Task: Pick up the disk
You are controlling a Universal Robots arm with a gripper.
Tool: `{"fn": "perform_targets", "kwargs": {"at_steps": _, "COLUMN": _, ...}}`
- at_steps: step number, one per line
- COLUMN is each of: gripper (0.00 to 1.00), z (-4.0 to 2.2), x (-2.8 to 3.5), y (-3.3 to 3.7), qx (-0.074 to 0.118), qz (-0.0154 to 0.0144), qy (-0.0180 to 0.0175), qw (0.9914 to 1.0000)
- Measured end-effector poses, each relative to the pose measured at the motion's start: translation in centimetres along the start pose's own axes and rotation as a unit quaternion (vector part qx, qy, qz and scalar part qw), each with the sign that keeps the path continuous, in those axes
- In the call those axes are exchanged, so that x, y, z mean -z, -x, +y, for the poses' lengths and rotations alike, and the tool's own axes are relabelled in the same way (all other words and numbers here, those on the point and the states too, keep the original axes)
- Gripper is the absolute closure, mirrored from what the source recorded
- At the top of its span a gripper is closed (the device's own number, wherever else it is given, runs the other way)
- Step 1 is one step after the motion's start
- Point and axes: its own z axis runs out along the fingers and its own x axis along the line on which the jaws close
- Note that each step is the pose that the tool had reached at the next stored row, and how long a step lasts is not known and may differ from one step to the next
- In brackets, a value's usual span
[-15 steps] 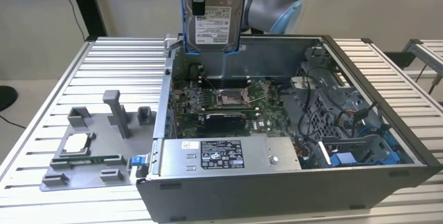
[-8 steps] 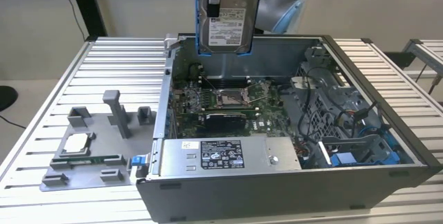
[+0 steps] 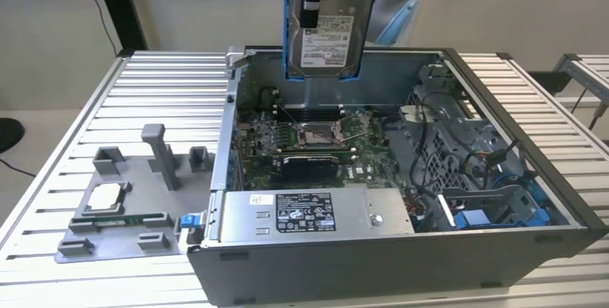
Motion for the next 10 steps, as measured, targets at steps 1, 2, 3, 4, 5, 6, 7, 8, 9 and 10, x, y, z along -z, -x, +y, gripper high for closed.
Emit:
{"fn": "perform_targets", "kwargs": {"at_steps": 1, "gripper": 1.0, "z": -0.13, "x": -0.03, "y": -0.21, "qx": 0.0, "qz": 0.0, "qy": 0.0, "qw": 1.0}}
{"fn": "perform_targets", "kwargs": {"at_steps": 2, "gripper": 1.0, "z": -0.2, "x": -0.07, "y": -0.45, "qx": 0.0, "qz": 0.0, "qy": 0.0, "qw": 1.0}}
{"fn": "perform_targets", "kwargs": {"at_steps": 3, "gripper": 1.0, "z": -0.27, "x": -0.11, "y": -0.69, "qx": 0.0, "qz": 0.0, "qy": 0.0, "qw": 1.0}}
{"fn": "perform_targets", "kwargs": {"at_steps": 4, "gripper": 1.0, "z": -0.33, "x": -0.16, "y": -0.94, "qx": 0.0, "qz": 0.0, "qy": 0.0, "qw": 1.0}}
{"fn": "perform_targets", "kwargs": {"at_steps": 5, "gripper": 1.0, "z": -0.37, "x": -0.2, "y": -1.19, "qx": 0.0, "qz": -0.0001, "qy": 0.0, "qw": 1.0}}
{"fn": "perform_targets", "kwargs": {"at_steps": 6, "gripper": 1.0, "z": -0.4, "x": -0.23, "y": -1.44, "qx": 0.0, "qz": 0.0, "qy": 0.0, "qw": 1.0}}
{"fn": "perform_targets", "kwargs": {"at_steps": 7, "gripper": 1.0, "z": -0.44, "x": -0.26, "y": -1.67, "qx": 0.0, "qz": 0.0, "qy": 0.0, "qw": 1.0}}
{"fn": "perform_targets", "kwargs": {"at_steps": 8, "gripper": 1.0, "z": -0.47, "x": -0.29, "y": -1.91, "qx": -0.001, "qz": 0.0, "qy": 0.0, "qw": 1.0}}
{"fn": "perform_targets", "kwargs": {"at_steps": 9, "gripper": 1.0, "z": -0.5, "x": -0.33, "y": -2.15, "qx": -0.001, "qz": 0.0, "qy": 0.0, "qw": 1.0}}
{"fn": "perform_targets", "kwargs": {"at_steps": 10, "gripper": 1.0, "z": -0.53, "x": -0.36, "y": -2.38, "qx": -0.001, "qz": 0.0, "qy": 0.0, "qw": 1.0}}
